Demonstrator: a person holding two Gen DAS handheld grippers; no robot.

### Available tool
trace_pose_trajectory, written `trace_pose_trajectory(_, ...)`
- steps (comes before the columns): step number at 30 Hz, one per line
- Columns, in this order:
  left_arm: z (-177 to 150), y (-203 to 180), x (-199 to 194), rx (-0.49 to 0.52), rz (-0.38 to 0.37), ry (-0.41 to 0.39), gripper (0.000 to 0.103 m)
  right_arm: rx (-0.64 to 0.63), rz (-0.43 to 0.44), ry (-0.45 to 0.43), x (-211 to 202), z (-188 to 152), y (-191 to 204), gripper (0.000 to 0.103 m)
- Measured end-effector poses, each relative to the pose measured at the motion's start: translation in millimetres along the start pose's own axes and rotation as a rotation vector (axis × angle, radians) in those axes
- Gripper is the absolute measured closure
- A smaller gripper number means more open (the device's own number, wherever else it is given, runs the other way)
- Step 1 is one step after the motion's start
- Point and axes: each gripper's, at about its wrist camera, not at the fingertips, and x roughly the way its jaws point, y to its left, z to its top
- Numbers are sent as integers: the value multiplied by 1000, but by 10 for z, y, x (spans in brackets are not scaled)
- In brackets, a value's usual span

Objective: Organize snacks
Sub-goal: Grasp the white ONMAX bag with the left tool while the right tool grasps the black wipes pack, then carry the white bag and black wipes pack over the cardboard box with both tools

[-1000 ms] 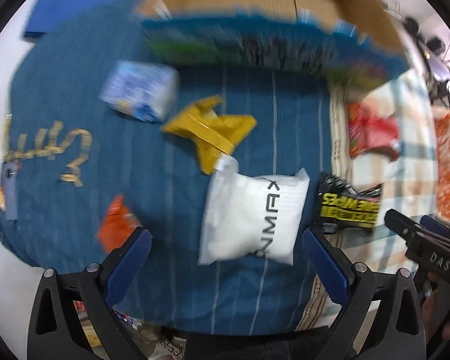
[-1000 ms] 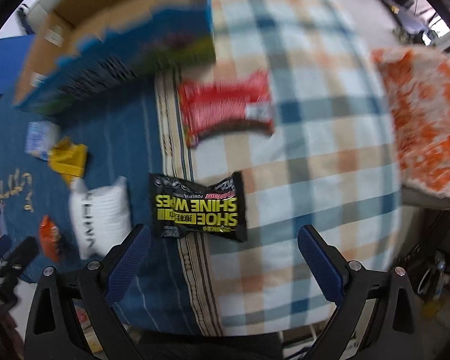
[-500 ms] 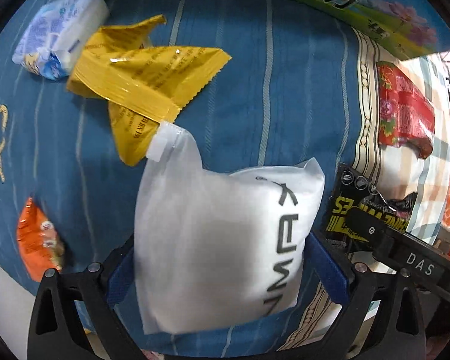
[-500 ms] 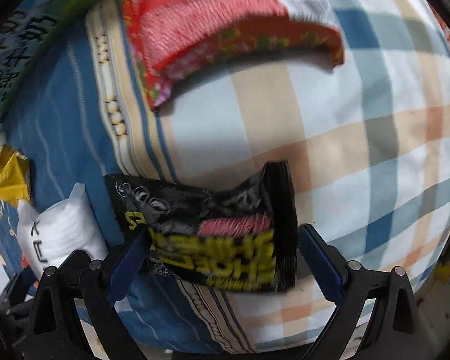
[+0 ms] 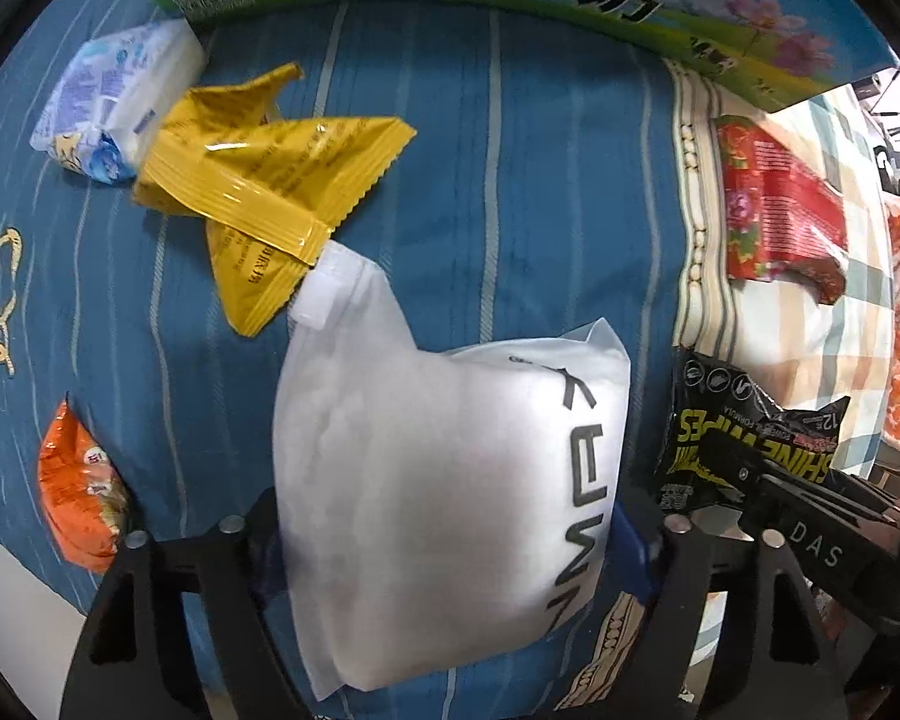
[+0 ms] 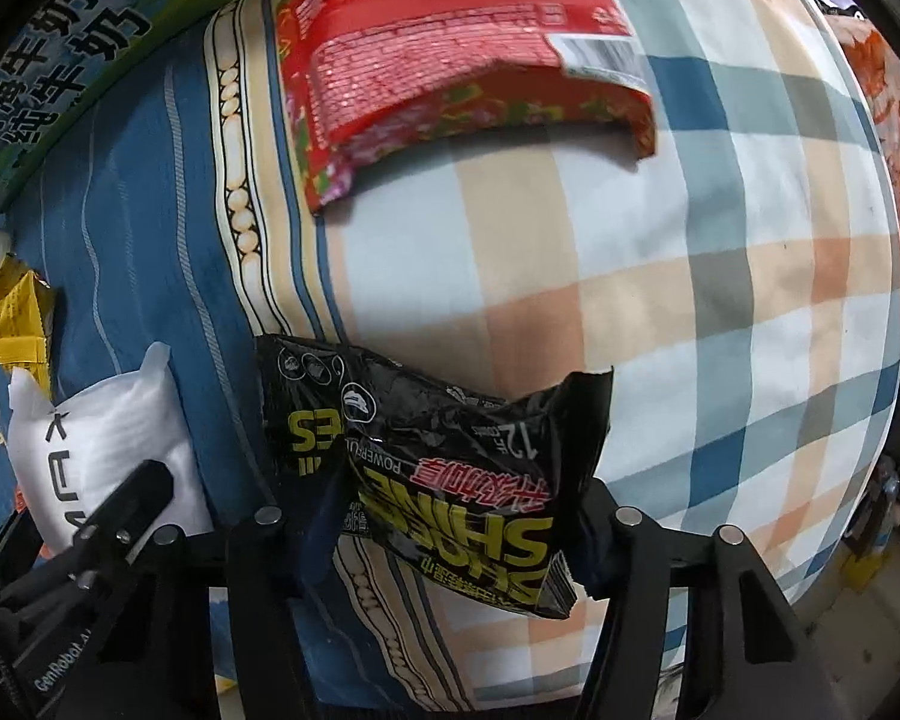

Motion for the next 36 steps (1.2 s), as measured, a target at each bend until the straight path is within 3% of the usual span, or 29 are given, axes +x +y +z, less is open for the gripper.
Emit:
trace_pose_trajectory(7,-146,-57,-196,-16,10,-39,28,-7,48,-11,-138,-84,-259,52)
trace_pose_trajectory(12,-189,-91,-281,-25,16,-59,31,-29,80,-11,-267,-171,-404,65)
trace_pose_trajectory(21,-227,-200,-882,-45,-8,-117,31,-67,160,-42,-668,-193,-507,82)
trace_pose_trajectory(30,-265,-74,-1317,-76,-54,-168,32,-108,232,-104,-1398,-209,-597,83)
trace_pose_trajectory(36,-219,-162,-1612,-58,-58,-235,32,-170,252,-193,-1959,-139,-622,83)
